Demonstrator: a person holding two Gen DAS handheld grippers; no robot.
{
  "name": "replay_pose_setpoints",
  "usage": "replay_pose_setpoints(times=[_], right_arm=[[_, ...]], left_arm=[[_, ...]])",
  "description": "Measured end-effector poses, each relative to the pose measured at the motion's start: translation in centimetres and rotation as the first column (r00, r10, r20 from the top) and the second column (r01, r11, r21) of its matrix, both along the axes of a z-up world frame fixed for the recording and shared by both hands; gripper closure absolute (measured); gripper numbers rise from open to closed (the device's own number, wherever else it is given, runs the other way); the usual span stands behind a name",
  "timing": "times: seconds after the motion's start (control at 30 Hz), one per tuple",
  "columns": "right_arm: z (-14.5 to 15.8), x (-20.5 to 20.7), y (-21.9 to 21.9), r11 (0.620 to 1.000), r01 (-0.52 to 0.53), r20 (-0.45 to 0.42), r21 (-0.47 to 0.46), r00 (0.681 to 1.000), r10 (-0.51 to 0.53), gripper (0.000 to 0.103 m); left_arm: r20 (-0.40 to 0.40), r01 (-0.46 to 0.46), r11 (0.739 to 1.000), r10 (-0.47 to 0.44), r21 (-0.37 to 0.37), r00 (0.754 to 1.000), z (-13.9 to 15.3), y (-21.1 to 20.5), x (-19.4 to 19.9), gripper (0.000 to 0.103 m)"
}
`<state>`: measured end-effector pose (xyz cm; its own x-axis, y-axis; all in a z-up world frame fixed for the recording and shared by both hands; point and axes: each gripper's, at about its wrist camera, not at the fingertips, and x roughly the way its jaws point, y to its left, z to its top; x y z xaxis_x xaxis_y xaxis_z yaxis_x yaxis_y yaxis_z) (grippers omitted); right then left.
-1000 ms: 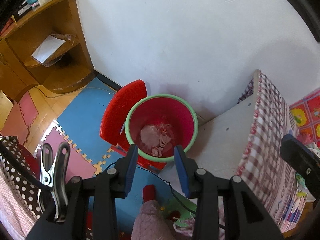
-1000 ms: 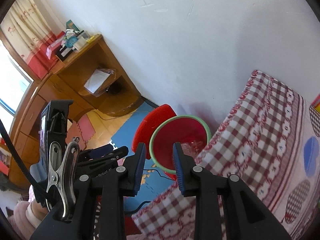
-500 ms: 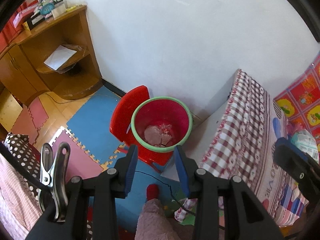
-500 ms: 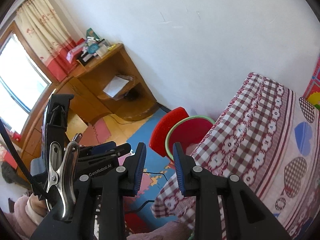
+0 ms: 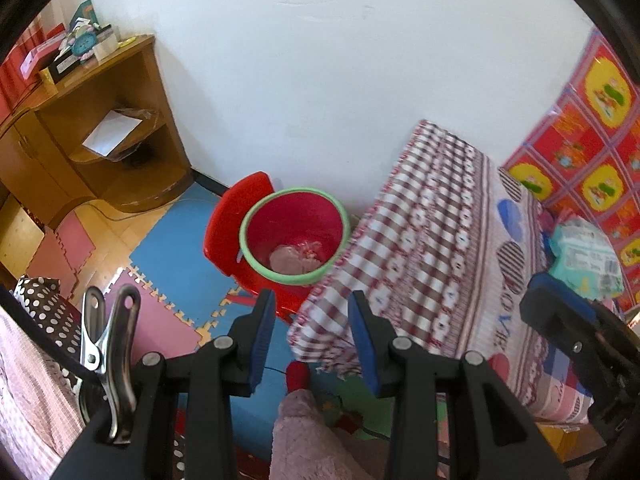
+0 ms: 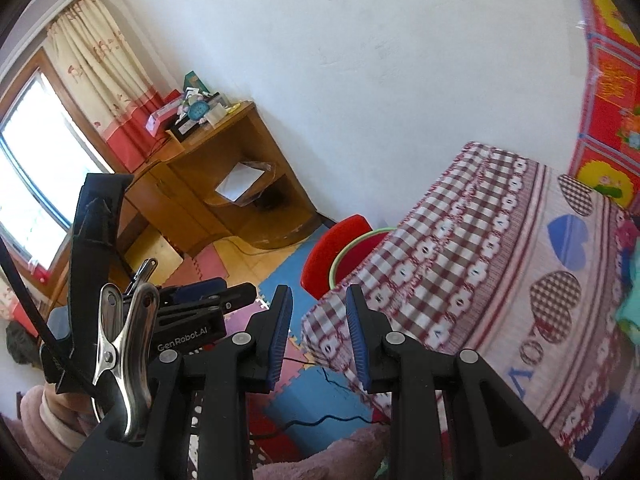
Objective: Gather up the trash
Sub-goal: 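Move both tools from the bucket back over the trash on the bed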
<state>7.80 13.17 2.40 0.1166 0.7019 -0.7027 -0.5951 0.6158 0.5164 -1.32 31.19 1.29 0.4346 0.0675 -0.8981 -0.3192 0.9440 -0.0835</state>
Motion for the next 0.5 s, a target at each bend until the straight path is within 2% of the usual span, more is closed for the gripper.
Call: replay_pose_setpoints(times=[0.27,0.5], right_arm=[[0.8,-1.2,-4.6,0.999,0.037,0.018,-0.008,0.999,-0.037,0.074],[0.6,-1.5,-8.2,0.994,0.099,0.008,-0.035,0.995,-0.099,0.074]], left_arm=[[0.008,0.052,0.998,-0.051,-0.032,0.999,0.4,-4.9,-0.9,0.064],[0.004,0.153,0.987,-0.153,-0.050,0.988,0.7,-8.7,-0.4,0.064]])
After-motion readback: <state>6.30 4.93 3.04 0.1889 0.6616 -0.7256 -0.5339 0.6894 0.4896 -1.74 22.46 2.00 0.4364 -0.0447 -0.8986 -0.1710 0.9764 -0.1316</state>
